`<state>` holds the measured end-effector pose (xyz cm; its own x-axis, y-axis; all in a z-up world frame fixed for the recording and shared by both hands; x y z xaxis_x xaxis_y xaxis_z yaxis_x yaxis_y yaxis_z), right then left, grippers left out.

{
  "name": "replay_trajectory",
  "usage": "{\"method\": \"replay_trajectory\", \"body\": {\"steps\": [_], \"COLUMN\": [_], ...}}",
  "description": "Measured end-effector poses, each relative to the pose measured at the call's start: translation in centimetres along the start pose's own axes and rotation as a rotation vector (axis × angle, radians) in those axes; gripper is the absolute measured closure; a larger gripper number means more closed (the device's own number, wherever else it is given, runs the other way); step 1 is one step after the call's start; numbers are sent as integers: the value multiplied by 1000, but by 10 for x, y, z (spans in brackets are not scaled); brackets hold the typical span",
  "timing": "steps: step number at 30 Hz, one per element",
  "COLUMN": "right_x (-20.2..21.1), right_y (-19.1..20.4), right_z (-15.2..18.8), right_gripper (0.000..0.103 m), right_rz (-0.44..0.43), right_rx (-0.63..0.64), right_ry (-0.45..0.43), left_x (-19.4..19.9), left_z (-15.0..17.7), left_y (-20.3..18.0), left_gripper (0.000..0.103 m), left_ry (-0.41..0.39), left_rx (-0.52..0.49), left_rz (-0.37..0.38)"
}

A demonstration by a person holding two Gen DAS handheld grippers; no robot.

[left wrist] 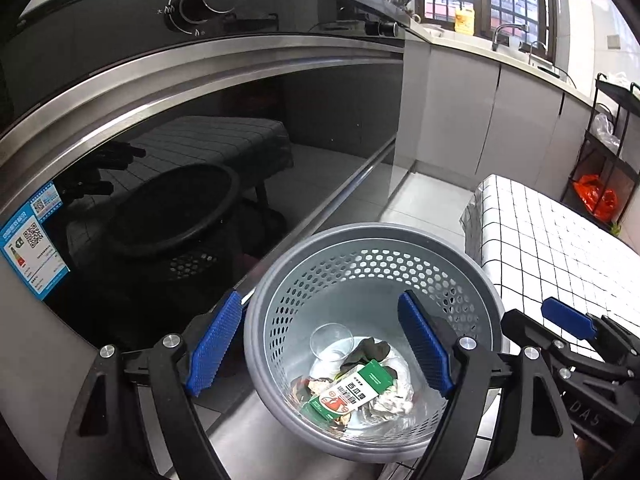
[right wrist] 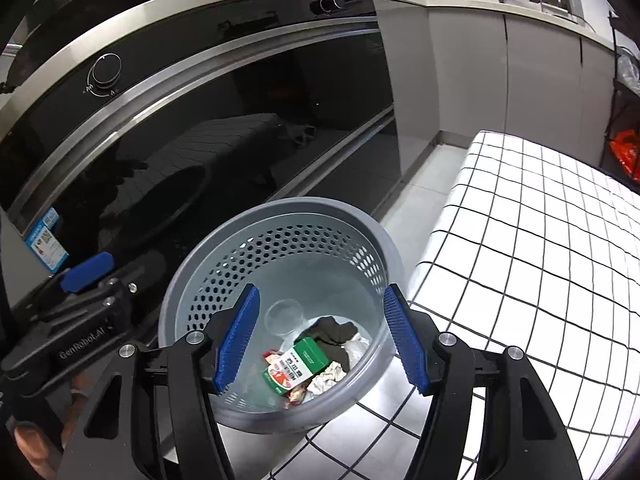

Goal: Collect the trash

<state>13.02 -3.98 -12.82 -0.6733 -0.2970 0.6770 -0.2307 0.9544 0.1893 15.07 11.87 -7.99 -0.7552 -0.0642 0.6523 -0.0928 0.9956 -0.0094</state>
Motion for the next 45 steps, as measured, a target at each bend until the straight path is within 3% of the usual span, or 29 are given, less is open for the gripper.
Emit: {"method": "replay_trajectory", "body": {"steps": [8,12,45], "right_x": [-1,0,6], "right_y": [-1,-4,-4], "right_z": [3,1,-2], "right_gripper": [35,32,31], "right_rz": [61,87,149], "right_rx": [-14,-38,-32], "right_ry": [9,5,-17], "left_x": [2,3,5], "left_z": [-2,-3,-4], "left_y": [5,10,14], "left_gripper": [20,11,6], "left_ry": [-13,-22,-29], "left_rx": [0,10,14], "left_rz": [-34,-54,-86]}}
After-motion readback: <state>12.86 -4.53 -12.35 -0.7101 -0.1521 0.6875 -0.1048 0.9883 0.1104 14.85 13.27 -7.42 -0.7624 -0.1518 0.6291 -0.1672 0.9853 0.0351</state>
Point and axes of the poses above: each gripper's, at about its wrist camera, not at the fingertips, and x roughly against the way its jaws point, y to its left, z to its underside, the point moved 10 cm from there along -x, roughly the way its jaws point, and after that the axes turned 3 degrees about x, right-handed, at the moved point
